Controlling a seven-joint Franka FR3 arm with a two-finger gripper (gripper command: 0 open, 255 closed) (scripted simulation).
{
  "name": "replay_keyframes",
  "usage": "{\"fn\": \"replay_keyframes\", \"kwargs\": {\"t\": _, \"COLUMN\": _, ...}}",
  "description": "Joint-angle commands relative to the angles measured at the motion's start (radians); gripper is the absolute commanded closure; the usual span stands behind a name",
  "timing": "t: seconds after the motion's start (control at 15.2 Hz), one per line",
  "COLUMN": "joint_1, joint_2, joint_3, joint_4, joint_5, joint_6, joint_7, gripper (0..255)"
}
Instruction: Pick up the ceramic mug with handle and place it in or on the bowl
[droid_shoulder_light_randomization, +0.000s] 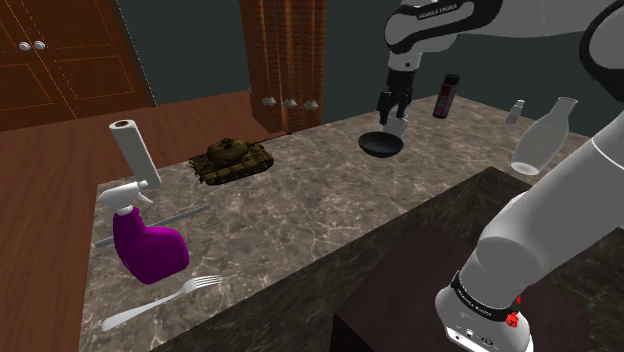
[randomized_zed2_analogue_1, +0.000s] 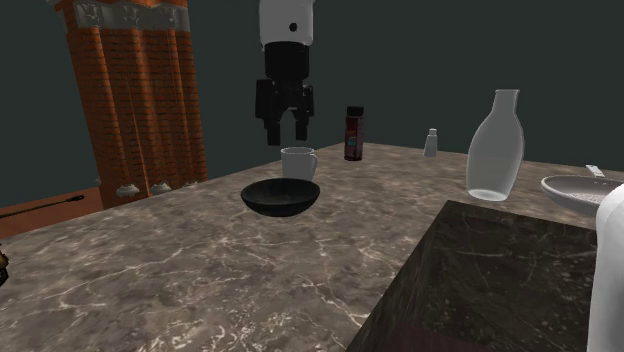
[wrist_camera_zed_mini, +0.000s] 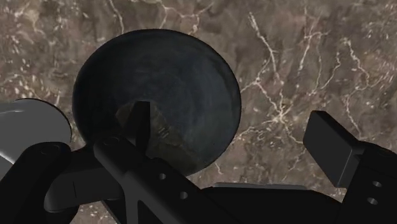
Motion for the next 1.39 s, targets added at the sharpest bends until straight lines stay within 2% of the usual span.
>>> {"fn": "replay_keyframes", "kwargs": {"t": 0.0, "joint_1": -0.012, "joint_2": 0.070, "joint_3": -0.032, "joint_4": 0.062, "joint_5": 0.013, "joint_6": -0.001, "joint_7": -0.050, "gripper": 0}}
{"fn": "replay_keyframes", "kwargs": {"t": 0.33, "joint_1": -0.052, "joint_2": 0.252, "joint_3": -0.095, "joint_4": 0.229, "joint_5": 0.069, "joint_6": -0.016, "joint_7": -0.168, "gripper": 0}}
{"fn": "replay_keyframes", "kwargs": {"t": 0.59, "joint_1": -0.104, "joint_2": 0.412, "joint_3": -0.128, "joint_4": 0.392, "joint_5": 0.131, "joint_6": -0.049, "joint_7": -0.257, "gripper": 0}}
{"fn": "replay_keyframes", "kwargs": {"t": 0.86, "joint_1": -0.179, "joint_2": 0.584, "joint_3": -0.141, "joint_4": 0.588, "joint_5": 0.197, "joint_6": -0.104, "joint_7": -0.334, "gripper": 0}}
{"fn": "replay_keyframes", "kwargs": {"t": 1.12, "joint_1": -0.278, "joint_2": 0.775, "joint_3": -0.136, "joint_4": 0.840, "joint_5": 0.260, "joint_6": -0.190, "joint_7": -0.388, "gripper": 0}}
{"fn": "replay_keyframes", "kwargs": {"t": 1.19, "joint_1": -0.287, "joint_2": 0.791, "joint_3": -0.134, "joint_4": 0.862, "joint_5": 0.264, "joint_6": -0.198, "joint_7": -0.390, "gripper": 0}}
{"fn": "replay_keyframes", "kwargs": {"t": 1.32, "joint_1": -0.281, "joint_2": 0.785, "joint_3": -0.133, "joint_4": 0.826, "joint_5": 0.263, "joint_6": -0.167, "joint_7": -0.392, "gripper": 0}}
